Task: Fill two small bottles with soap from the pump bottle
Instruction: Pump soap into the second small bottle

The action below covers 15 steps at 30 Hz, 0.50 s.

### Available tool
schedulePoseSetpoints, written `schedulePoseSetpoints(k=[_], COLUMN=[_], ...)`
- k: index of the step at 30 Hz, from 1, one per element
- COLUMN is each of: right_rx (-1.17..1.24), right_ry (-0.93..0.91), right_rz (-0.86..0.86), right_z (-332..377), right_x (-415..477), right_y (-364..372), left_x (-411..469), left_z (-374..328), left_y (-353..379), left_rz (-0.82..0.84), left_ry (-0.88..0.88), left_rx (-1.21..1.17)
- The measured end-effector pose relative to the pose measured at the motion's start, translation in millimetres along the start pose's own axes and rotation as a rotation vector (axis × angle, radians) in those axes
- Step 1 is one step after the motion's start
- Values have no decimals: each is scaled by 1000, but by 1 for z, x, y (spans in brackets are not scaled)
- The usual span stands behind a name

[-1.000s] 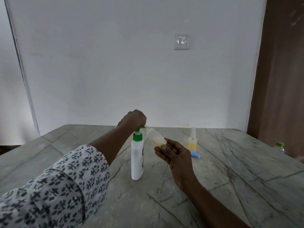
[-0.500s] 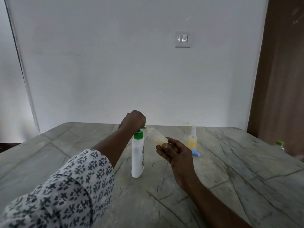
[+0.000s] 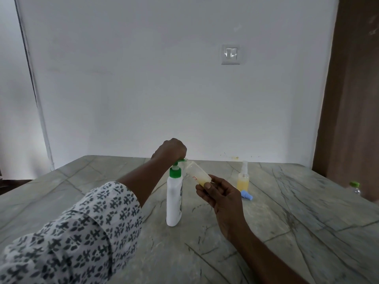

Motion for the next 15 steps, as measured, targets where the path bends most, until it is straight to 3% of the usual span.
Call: schedulePoseSetpoints(k=[15], right_rx=[-13], right_ry=[6], right_rz=[-4], right_z=[1], right_x=[-1], right_y=[-4], left_x=[-9], left_z=[4], left_y=[0], left_rz=[-91], left_ry=[-10], left_rx=[-96])
Point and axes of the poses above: each hand's wrist, its own x-axis towards the middle knuckle, its own y-axis out of the palm, z = x × y, the point moved 4 cm from there along x, towards the middle knuckle, and after that the axes turned 13 degrees about -x, right-handed, at the moved point
